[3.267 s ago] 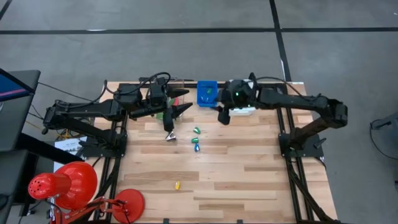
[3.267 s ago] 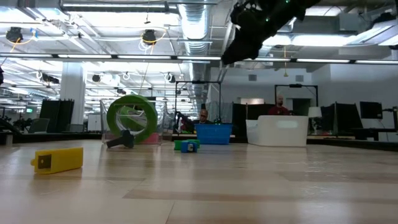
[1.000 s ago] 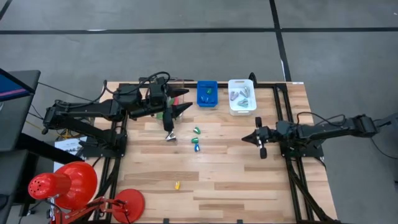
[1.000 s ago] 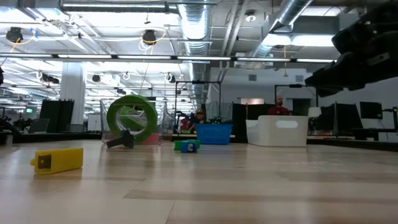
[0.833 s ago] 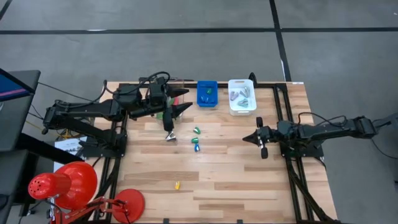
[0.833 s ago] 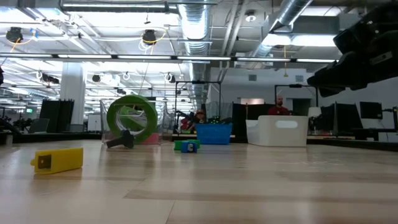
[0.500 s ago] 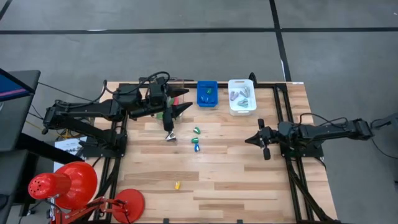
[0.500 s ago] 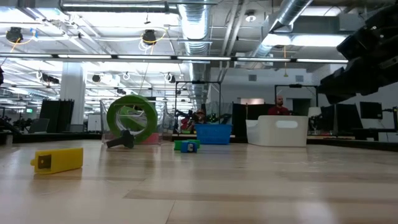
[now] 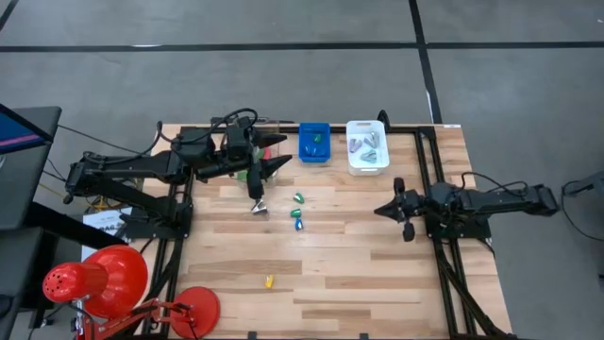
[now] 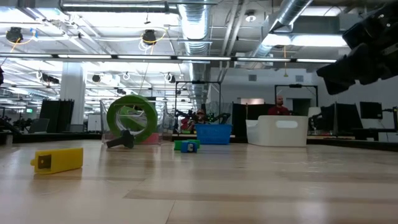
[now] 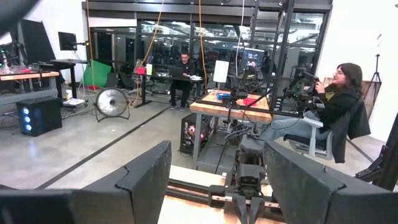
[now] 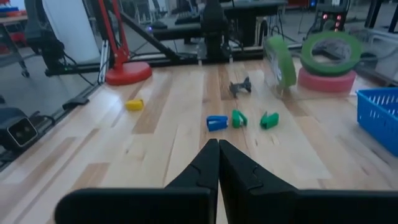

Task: Pick and place Stapler, Stapler remover, tape
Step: Put the black stapler remover into the white bin

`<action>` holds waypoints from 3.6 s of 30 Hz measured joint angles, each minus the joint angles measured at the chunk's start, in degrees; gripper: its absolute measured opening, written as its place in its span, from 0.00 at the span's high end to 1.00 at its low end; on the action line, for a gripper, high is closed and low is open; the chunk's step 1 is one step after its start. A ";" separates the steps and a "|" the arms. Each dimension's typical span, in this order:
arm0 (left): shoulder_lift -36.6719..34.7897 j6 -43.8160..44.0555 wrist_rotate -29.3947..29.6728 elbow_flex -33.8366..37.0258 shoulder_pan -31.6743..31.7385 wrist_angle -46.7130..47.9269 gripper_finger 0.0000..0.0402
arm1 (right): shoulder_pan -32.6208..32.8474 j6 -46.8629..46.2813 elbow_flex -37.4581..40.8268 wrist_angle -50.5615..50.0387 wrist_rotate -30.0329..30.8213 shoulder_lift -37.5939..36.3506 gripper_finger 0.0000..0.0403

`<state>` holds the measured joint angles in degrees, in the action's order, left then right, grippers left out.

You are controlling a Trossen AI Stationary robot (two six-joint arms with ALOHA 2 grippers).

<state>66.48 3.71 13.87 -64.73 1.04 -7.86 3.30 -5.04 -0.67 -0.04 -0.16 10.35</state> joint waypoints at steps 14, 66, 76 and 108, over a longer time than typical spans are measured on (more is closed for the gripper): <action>0.00 0.00 0.00 0.00 0.00 -0.04 0.39 | -3.36 0.00 0.00 -0.08 0.11 -7.40 1.00; -0.02 0.00 0.00 0.01 0.02 -0.14 0.39 | -3.33 0.00 -0.02 -0.08 0.15 -9.64 1.00; 0.00 0.00 0.00 0.00 0.02 -0.14 0.39 | -3.33 0.02 -0.02 -0.07 0.15 -9.64 1.00; -0.02 10.36 -6.42 0.01 0.00 -1.25 0.39 | -3.33 0.01 0.00 -0.06 0.16 -9.63 1.00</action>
<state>66.46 14.07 7.45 -64.71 1.04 -9.10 -0.03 -5.03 -0.67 -0.10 -0.01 0.72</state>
